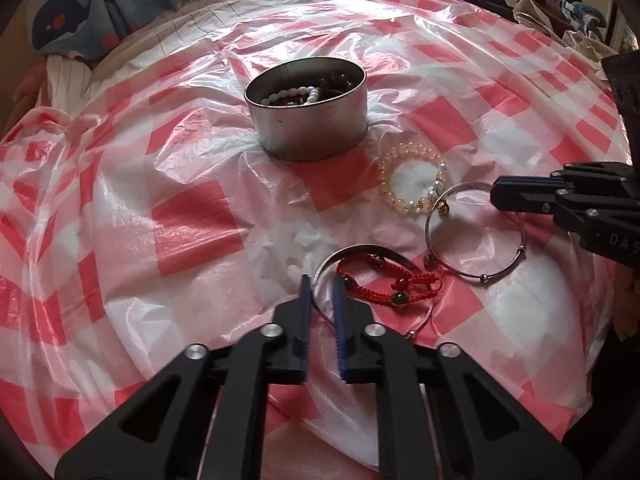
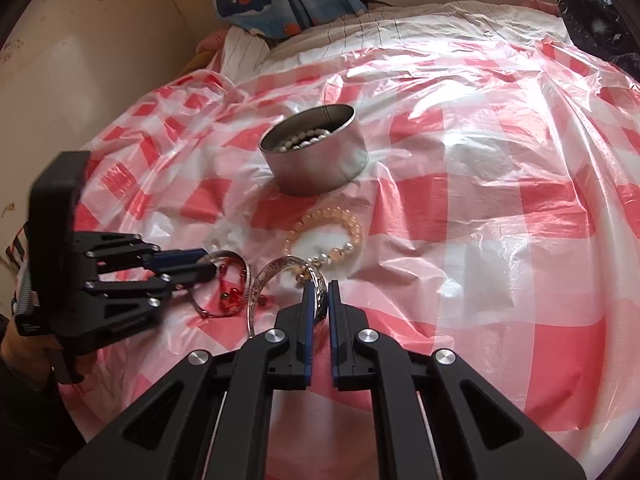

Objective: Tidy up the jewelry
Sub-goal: 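Grasp a silver bangle with the left gripper while the right gripper grasps another silver bangle, then lower both silver bangles into the silver tin and open both grippers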

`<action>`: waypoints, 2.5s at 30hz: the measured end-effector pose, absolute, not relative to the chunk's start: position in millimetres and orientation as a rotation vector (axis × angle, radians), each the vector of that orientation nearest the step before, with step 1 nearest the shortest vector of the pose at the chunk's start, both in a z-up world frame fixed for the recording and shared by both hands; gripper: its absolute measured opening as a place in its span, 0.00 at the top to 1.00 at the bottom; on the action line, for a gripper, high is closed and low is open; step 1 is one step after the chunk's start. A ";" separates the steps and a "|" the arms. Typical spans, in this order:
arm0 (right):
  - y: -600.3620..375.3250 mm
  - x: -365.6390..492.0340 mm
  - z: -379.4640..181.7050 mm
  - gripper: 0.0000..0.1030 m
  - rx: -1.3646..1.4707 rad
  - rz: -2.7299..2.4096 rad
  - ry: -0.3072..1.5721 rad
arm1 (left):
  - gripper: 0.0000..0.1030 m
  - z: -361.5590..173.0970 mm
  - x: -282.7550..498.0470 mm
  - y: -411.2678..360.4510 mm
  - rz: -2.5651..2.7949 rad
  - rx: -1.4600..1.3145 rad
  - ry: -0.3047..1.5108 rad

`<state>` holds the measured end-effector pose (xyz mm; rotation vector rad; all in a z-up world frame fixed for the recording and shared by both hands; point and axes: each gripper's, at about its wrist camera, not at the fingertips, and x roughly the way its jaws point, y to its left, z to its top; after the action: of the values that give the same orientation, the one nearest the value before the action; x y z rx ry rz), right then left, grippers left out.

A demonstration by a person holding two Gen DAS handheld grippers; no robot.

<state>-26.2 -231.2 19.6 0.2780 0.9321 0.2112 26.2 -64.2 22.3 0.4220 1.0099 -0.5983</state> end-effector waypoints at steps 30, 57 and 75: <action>-247.3 -24.4 62.5 0.92 0.331 0.190 0.722 | 0.96 68.2 59.8 -46.1 -0.687 -0.027 0.928; -243.1 63.6 93.1 0.92 0.272 0.169 0.664 | 0.96 68.4 144.1 -56.6 -0.531 -0.149 0.909; -247.8 70.7 80.0 0.88 0.253 0.155 0.759 | 0.93 64.2 131.5 -57.8 -0.479 -0.033 0.943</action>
<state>70.7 -247.8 80.0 0.2532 0.7592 0.1547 131.5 -57.8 64.2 -0.0328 0.9427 -0.4787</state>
